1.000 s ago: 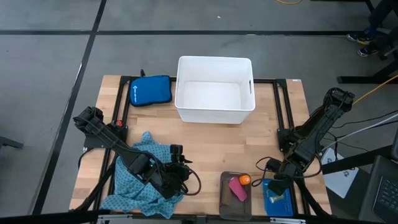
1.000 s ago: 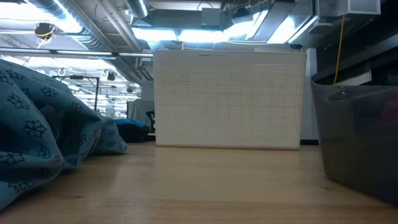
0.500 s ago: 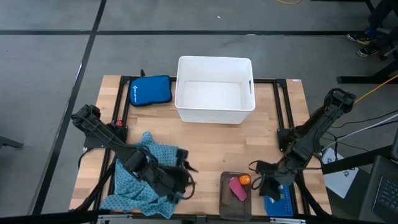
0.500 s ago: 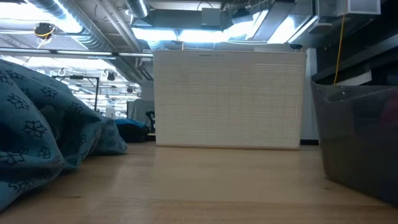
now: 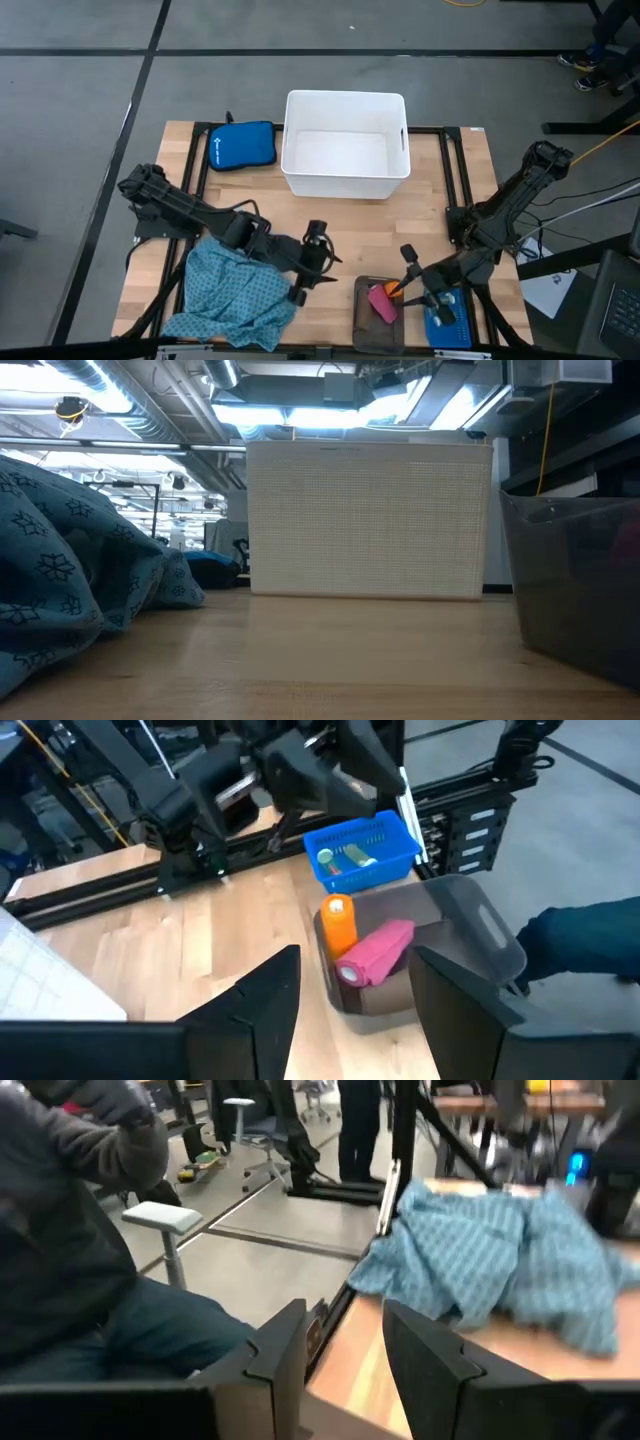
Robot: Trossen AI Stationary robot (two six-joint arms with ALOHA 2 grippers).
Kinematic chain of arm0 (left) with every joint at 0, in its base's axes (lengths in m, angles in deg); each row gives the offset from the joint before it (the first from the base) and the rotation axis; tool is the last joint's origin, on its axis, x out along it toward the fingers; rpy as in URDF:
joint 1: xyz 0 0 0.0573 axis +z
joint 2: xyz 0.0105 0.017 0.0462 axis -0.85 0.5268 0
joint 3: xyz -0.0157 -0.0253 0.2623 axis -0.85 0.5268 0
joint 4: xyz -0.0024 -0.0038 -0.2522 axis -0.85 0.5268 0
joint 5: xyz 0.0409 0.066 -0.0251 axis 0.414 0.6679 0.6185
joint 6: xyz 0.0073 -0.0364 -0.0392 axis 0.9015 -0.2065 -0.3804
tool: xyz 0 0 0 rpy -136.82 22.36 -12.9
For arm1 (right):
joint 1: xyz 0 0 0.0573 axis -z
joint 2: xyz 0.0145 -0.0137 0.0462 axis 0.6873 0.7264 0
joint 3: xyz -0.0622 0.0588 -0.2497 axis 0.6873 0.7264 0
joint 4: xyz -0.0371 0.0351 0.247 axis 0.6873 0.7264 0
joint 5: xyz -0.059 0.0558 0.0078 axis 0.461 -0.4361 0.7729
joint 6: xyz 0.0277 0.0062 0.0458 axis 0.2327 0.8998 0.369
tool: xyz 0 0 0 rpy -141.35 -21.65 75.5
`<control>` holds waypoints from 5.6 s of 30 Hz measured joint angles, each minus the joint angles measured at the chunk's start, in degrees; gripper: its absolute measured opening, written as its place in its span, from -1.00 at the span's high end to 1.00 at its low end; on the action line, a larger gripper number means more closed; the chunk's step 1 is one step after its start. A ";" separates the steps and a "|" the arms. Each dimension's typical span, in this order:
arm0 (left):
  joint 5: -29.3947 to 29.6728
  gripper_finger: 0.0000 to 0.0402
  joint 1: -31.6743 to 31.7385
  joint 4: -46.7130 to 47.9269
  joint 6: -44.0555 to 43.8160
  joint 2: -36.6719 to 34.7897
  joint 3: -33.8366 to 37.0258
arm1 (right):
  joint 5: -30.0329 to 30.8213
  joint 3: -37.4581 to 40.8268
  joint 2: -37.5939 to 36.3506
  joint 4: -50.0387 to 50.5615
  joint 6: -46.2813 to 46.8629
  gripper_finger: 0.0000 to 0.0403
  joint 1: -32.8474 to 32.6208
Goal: Pick & place medical supplies in basket/bin
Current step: Put the blue patient gown into the white bin
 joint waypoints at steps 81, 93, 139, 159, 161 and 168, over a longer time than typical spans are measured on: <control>-23.46 0.08 0.62 -39.54 -2.92 -57.80 63.73 | -4.58 24.87 -37.03 -13.81 -17.05 0.33 -5.50; -21.78 0.08 0.55 -25.86 -3.75 -87.54 75.34 | 3.42 24.92 -45.49 -0.43 -11.04 0.33 -3.32; -22.41 0.08 1.01 -31.22 1.39 -87.50 75.32 | 13.39 23.45 -25.60 -33.21 -25.63 0.33 26.72; 7.13 0.08 1.03 -34.23 -2.91 -76.34 75.32 | 9.78 23.45 -20.39 -32.03 -21.36 0.33 28.48; 7.16 0.08 1.03 -33.84 -5.47 -75.00 75.32 | 7.53 23.45 -19.32 -31.71 -19.67 0.33 28.47; 9.16 0.08 1.03 -32.17 -17.17 -67.25 75.32 | 4.22 13.87 -13.63 -11.84 -10.71 0.33 28.71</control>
